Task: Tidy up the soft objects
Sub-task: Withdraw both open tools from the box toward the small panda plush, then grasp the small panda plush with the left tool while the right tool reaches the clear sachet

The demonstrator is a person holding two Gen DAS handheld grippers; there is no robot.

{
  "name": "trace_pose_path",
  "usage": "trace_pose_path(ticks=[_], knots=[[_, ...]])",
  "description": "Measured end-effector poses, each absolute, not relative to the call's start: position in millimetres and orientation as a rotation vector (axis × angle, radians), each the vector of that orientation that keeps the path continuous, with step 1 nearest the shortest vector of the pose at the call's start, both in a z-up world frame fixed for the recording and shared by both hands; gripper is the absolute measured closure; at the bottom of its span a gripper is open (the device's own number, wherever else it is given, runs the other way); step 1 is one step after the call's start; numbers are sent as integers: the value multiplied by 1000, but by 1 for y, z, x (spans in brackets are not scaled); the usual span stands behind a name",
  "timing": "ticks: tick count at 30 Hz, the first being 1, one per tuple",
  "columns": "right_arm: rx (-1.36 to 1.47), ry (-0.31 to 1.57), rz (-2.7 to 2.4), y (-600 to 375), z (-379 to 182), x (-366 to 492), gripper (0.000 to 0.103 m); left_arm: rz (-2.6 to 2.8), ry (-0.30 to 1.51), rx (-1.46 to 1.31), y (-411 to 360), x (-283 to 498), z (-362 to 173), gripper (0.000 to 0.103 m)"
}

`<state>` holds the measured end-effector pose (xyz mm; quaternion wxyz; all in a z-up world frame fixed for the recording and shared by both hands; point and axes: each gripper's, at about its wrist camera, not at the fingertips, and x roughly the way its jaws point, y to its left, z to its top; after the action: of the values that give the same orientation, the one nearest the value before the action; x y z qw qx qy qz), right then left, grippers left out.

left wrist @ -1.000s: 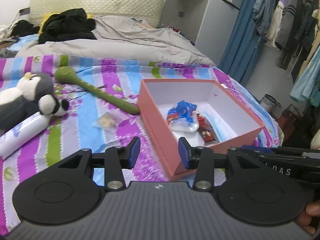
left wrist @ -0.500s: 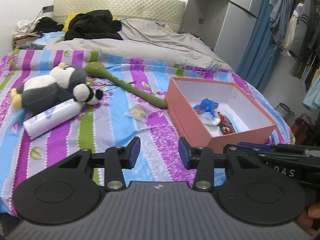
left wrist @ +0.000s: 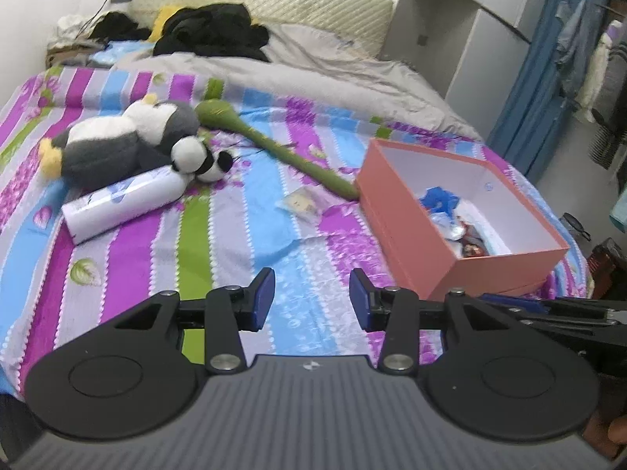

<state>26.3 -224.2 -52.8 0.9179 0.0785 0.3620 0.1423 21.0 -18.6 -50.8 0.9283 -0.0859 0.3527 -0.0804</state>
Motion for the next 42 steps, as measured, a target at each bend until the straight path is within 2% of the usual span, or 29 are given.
trace_pose_path(ticks=[6, 19, 40, 41, 42], knots=[[167, 771, 306, -213, -65, 50, 69, -113, 761, -189, 0, 43, -71, 52], [159, 848, 325, -189, -101, 121, 69, -40, 802, -218, 32, 125, -114, 51], [99, 764, 297, -160, -179, 246, 69, 90, 651, -230, 87, 270, -182, 46], [95, 762, 292, -158, -180, 252, 62, 98, 648, -236, 89, 275, -184, 46], [96, 758, 288, -156, -182, 257, 51, 105, 643, -242, 91, 280, -185, 44]])
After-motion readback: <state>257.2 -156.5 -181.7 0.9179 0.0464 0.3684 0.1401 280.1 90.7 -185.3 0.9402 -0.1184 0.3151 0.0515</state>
